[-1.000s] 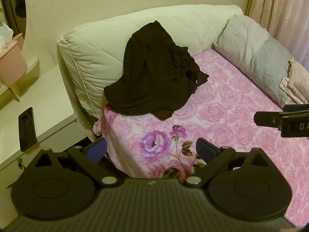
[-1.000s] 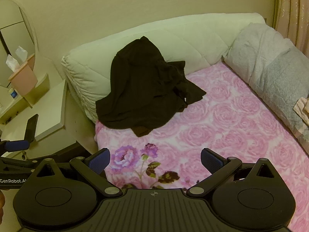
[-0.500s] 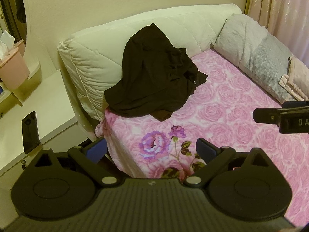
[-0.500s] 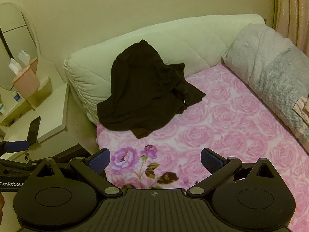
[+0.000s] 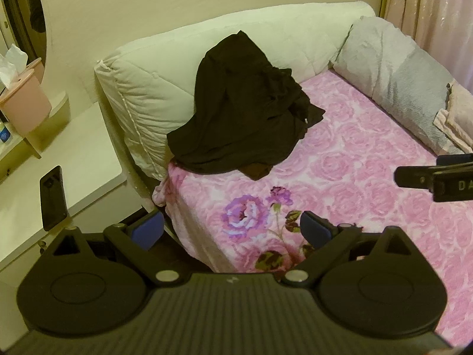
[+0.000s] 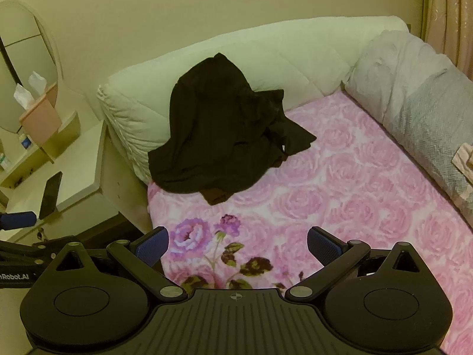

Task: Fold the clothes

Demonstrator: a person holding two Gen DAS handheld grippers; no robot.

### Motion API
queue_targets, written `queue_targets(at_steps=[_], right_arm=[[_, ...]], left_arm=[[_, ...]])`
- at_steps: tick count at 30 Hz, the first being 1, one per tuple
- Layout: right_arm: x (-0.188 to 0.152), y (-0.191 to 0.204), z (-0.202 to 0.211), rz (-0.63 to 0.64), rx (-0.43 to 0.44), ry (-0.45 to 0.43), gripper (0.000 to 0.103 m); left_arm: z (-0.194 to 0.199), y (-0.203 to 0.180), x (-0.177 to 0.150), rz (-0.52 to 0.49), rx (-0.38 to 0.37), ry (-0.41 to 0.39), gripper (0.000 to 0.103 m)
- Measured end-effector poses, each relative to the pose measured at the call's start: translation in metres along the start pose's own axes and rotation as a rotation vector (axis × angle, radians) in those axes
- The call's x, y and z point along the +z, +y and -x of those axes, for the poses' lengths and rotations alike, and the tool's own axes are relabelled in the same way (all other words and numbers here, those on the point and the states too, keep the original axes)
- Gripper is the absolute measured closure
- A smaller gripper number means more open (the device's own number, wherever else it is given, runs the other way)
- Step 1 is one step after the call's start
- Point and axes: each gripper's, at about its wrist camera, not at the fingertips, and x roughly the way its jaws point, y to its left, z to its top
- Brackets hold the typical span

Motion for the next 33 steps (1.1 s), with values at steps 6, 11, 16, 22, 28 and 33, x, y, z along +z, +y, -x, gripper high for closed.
queue_targets(at_steps=[6, 11, 16, 22, 28, 33], right_arm=[[0.023, -0.003, -0.031, 0.052, -0.032, -0.011, 0.001], [0.060, -0.007, -0.073, 0.114, -0.059, -0.027, 0.001], [0.108, -0.009, -0.143, 0.237, -0.061, -0.017, 0.001], [0.171, -0.010, -0.255, 0.415, -0.052, 0.008, 0.001], [0.210, -0.020, -0.337, 0.513, -0.055, 0.018, 0.001], [0.226, -0.022, -0.395, 0.671, -0.041, 0.044, 0.001]], left_arm=[[-0.039, 0.022, 0.030, -0.060, 0.013, -0.007, 0.007], [-0.107, 0.044, 0.077, -0.108, -0.030, -0.012, 0.007], [-0.196, 0.042, 0.132, -0.268, -0.038, -0.059, 0.010], [-0.290, 0.024, 0.184, -0.459, -0.031, -0.132, 0.024], [-0.341, 0.015, 0.209, -0.543, -0.004, -0.198, 0.027], [-0.360, 0.010, 0.206, -0.581, 0.034, -0.225, 0.058]])
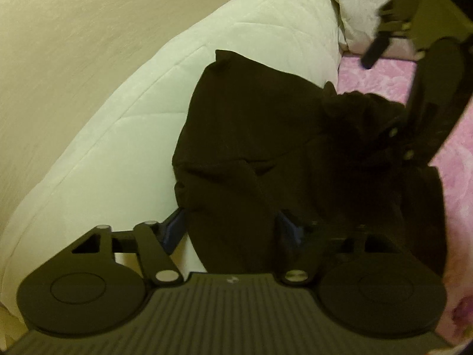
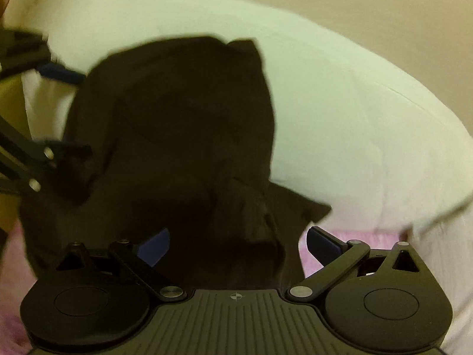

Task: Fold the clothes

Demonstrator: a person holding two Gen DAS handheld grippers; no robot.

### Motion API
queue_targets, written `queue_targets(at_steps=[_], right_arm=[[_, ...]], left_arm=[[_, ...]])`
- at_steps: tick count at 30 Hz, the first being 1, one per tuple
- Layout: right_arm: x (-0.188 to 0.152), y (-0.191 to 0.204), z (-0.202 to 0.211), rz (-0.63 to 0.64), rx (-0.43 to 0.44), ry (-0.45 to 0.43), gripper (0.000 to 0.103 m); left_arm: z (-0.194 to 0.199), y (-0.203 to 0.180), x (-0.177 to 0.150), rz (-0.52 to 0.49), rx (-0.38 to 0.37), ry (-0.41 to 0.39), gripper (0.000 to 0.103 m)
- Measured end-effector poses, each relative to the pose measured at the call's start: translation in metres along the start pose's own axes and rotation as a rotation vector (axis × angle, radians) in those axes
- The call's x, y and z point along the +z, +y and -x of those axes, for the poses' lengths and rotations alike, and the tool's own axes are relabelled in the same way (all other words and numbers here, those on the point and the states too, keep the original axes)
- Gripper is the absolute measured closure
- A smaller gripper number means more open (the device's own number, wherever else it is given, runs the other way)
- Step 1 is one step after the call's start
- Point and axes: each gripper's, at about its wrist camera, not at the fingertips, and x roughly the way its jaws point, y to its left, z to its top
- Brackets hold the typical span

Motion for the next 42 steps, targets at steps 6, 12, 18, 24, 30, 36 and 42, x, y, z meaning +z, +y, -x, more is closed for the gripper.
queue_targets(at_steps=[6, 12, 18, 24, 30, 36, 42], right_arm=[[-0.005, 0.003, -0.014, -0.019, 0.027, 0.046, 0.088], [-0.062, 0.024, 0.067, -0.162, 0.015, -0.018, 0.095], [-0.188, 0.036, 0.189, -0.340, -0.098, -0.003, 0.097], [-0.312, 0.033, 0.328, -0.426, -0.310, -0.027, 0.098], [-0.436, 0.051, 0.472, -0.488, -0.500, -0.031, 0.098], [-0.577, 0.099, 0.573, -0.716, -0.654, 0.190, 0.097], [-0.667, 0.166, 0.600, -0.975, -0.696, 0.321, 0.039]], left_arm=[[0.011, 0.000, -0.005, -0.022, -0.029, -0.023, 0.103], [0.087, -0.030, -0.015, -0.074, -0.195, -0.145, 0.103], [0.203, -0.116, -0.019, -0.138, -0.567, -0.213, 0.103], [0.320, -0.224, 0.001, -0.240, -0.752, -0.365, 0.103], [0.455, -0.370, 0.015, -0.345, -0.976, -0.511, 0.103], [0.540, -0.528, 0.020, -0.531, -1.265, -0.400, 0.099], [0.524, -0.569, 0.009, -0.599, -1.241, -0.281, 0.075]])
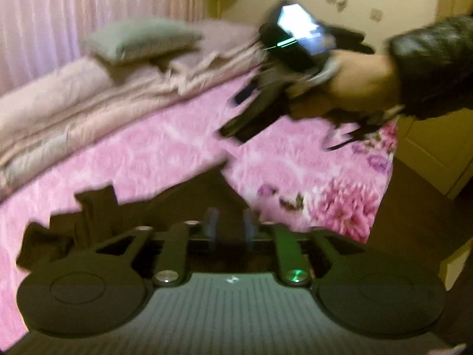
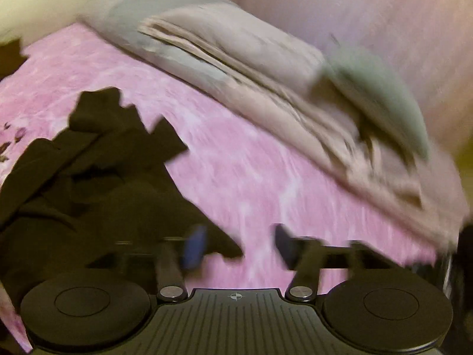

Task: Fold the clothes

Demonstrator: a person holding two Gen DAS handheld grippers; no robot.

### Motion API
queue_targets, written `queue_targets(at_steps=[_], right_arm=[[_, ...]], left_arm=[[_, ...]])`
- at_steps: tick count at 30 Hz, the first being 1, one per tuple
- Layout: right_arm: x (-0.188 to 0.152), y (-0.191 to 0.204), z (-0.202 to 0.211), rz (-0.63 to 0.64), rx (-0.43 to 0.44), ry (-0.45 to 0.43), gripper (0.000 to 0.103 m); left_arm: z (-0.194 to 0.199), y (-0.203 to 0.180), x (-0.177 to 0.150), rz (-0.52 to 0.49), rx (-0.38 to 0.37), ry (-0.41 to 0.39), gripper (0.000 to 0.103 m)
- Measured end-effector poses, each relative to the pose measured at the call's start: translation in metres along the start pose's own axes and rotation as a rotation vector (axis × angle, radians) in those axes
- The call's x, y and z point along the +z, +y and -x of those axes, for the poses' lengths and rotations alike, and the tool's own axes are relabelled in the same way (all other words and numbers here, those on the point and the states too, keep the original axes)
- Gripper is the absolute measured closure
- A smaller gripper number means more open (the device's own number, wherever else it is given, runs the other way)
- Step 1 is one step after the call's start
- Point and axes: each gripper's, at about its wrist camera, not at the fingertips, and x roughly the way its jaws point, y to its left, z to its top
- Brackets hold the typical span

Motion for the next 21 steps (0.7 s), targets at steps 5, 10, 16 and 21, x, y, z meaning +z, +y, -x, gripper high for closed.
queue_targets(at_steps=[5, 10, 16, 21], right_arm=[[-0.031, 0.007, 0.001, -0.143, 0.097, 0.077, 0.029], [-0.044, 0.052, -0.048, -0.138, 0.166, 0.111, 0.004], [-0.063, 0.085, -0.135, -0.121, 0.130, 0.160, 0.004], [-0.054, 0.089, -0.175, -0.094, 0.131, 0.171, 0.005]], left_arm=[[-0.023, 0.034, -0.065, 0.041, 0.124, 0.170, 0.062], [-0.068, 0.105, -0.113, 0.060, 0.295, 0.306, 0.045], [-0.118, 0.180, -0.135, 0.099, 0.355, 0.358, 0.052], [-0.108, 0.194, -0.139, 0.147, 0.296, 0.331, 0.097]])
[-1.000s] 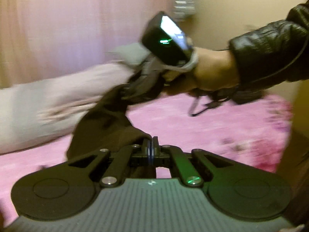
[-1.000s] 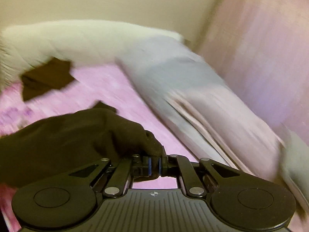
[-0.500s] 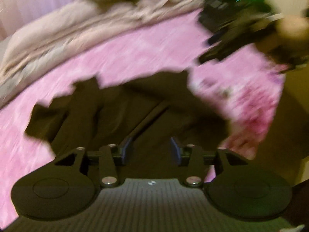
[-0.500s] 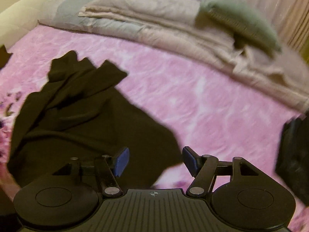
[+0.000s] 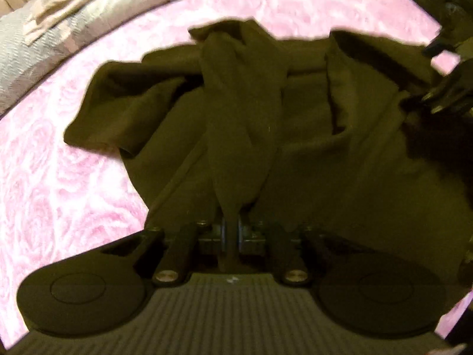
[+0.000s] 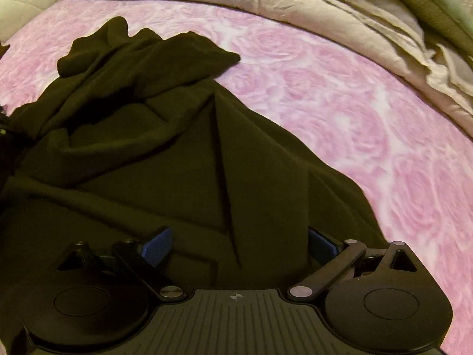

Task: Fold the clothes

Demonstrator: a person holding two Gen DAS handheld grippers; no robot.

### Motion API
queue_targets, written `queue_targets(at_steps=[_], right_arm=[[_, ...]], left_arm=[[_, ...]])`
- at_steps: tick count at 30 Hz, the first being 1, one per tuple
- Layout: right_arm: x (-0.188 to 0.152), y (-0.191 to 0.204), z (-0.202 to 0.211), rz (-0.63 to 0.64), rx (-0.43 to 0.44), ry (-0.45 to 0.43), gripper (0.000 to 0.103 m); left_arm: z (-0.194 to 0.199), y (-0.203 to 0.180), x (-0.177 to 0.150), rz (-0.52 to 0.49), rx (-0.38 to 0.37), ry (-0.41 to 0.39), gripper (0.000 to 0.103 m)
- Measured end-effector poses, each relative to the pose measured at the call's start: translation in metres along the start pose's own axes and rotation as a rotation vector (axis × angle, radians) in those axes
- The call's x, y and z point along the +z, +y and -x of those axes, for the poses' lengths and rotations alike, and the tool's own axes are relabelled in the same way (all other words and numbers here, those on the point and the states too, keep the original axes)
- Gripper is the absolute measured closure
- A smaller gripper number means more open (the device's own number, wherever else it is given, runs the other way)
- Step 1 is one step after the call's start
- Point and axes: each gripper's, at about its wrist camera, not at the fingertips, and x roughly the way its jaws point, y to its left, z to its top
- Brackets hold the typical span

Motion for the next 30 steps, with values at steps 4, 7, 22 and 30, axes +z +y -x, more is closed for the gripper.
queue_targets(at_steps=[4, 7, 22, 30], right_arm=[[0.011, -0.027, 0.007, -0.034, -0.009, 0.043, 0.093], [0.009, -0.058, 0.032, -0.096, -0.099, 0.026, 0.102], [-0.128, -0.050, 0.129, -0.572, -0.056, 0.076, 0.006], [-0.181, -0.040, 0.125, -0.927, 0.028, 0.074, 0.016]], left_arm=[[0.053, 0.027, -0.016, 0.075, 0.071, -0.075, 0.098], [0.085, 0.057, -0.038, 0.170, 0.131, -0.054, 0.098], [0.136, 0.010, -0.076, -0.038, 0.086, 0.053, 0.074], [0.092, -0.102, 0.037, -0.709, -0.122, -0.229, 0.038]])
